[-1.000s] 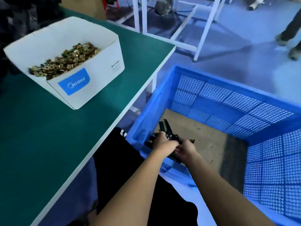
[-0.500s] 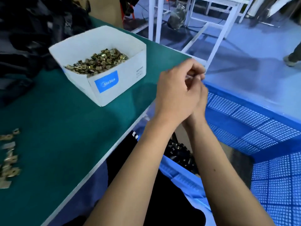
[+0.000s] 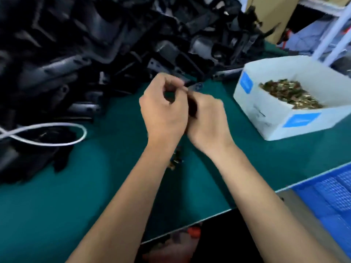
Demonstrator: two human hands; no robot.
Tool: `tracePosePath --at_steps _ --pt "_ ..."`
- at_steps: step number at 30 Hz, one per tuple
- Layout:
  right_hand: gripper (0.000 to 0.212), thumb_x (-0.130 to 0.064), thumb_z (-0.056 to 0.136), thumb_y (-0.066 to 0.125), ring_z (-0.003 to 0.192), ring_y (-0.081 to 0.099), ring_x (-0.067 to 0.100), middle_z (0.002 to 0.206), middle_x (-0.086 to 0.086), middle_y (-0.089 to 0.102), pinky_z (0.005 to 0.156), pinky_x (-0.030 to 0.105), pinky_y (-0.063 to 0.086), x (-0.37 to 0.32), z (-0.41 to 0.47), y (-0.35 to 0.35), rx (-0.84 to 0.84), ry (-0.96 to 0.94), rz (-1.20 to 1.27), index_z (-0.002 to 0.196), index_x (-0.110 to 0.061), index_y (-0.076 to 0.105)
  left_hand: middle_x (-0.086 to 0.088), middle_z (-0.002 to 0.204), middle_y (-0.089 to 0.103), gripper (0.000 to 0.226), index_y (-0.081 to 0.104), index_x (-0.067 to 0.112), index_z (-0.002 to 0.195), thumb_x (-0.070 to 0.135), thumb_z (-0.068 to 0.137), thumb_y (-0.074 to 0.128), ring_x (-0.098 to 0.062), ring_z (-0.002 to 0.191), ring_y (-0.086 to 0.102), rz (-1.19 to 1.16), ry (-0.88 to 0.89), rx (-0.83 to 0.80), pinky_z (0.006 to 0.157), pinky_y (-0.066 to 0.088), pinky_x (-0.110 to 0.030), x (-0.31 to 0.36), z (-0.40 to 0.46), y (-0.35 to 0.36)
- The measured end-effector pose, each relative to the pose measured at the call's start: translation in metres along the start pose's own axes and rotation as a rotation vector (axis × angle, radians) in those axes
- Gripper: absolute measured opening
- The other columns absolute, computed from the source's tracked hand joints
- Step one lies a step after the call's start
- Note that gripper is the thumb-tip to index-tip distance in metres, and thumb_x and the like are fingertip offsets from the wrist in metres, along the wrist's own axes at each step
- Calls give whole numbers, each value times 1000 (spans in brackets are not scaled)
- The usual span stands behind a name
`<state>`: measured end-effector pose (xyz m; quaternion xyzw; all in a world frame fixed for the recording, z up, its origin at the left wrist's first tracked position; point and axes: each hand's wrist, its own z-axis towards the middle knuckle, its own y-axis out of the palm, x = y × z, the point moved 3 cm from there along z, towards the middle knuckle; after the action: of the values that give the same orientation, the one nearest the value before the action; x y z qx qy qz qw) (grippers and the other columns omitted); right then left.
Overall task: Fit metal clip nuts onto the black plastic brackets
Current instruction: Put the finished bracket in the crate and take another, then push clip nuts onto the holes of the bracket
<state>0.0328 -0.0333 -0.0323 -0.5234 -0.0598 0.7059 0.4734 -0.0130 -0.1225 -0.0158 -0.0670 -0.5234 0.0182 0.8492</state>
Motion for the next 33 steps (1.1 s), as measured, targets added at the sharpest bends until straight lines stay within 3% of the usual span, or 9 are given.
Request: tracePosePath --at_steps 4,7,11,15,17,21,24,30,33 --pt "13 -11 80 63 80 65 30 83 2 69 66 40 51 -45 15 68 -336 -114 -107 90 -19 66 7 87 70 15 68 15 91 10 84 55 -18 85 66 389 107 150 81 53 -39 -42 31 -83" --pt "42 -5 77 65 102 61 32 110 7 67 83 43 53 -77 21 116 -509 -254 -123 118 -15 66 3 88 66 17 66 11 90 4 81 54 -24 89 60 520 171 331 77 43 -30 -60 43 -128" --pt "69 -17 87 69 122 39 28 138 7 41 98 41 50 -101 25 167 -613 -323 -117 150 -27 41 -1 90 62 23 65 7 90 -3 75 51 -21 91 54 509 239 599 75 47 -34 -54 53 -167" --pt "28 -22 84 72 102 40 25 114 6 42 80 36 48 -125 33 180 -228 -474 -82 103 -16 52 -10 100 62 24 65 4 90 -2 69 54 -30 98 52 646 259 771 91 36 -22 -47 59 -200" --pt "30 -13 82 73 92 43 20 102 2 45 74 28 42 -135 41 180 -75 -382 92 90 -17 45 -12 114 61 27 67 5 97 4 72 57 -33 112 50 708 112 772 100 30 -19 -47 63 -212" --pt "51 -27 86 76 105 46 24 123 11 43 76 26 44 -148 49 191 -84 -328 101 124 -13 46 -9 147 48 36 66 14 119 10 84 57 -35 130 45 862 -166 591 103 32 -33 -53 67 -215" --pt "61 -42 91 67 124 39 32 143 13 30 81 35 53 -149 52 202 -249 -316 -52 146 -31 43 -11 148 47 48 61 17 131 7 84 56 -34 125 50 865 -202 564 99 38 -36 -55 66 -218" --pt "39 -9 83 74 107 50 21 119 0 42 72 25 45 -154 64 194 -101 -214 66 115 -29 67 -6 125 62 51 62 19 126 -2 80 54 -34 109 54 923 -164 555 81 28 -26 -57 66 -225" --pt "38 -2 83 69 94 53 15 110 -5 46 70 26 50 -149 67 179 -42 -260 66 113 -26 72 -3 121 63 53 64 21 120 -5 76 51 -29 106 54 891 -138 566 78 26 -23 -54 63 -220"
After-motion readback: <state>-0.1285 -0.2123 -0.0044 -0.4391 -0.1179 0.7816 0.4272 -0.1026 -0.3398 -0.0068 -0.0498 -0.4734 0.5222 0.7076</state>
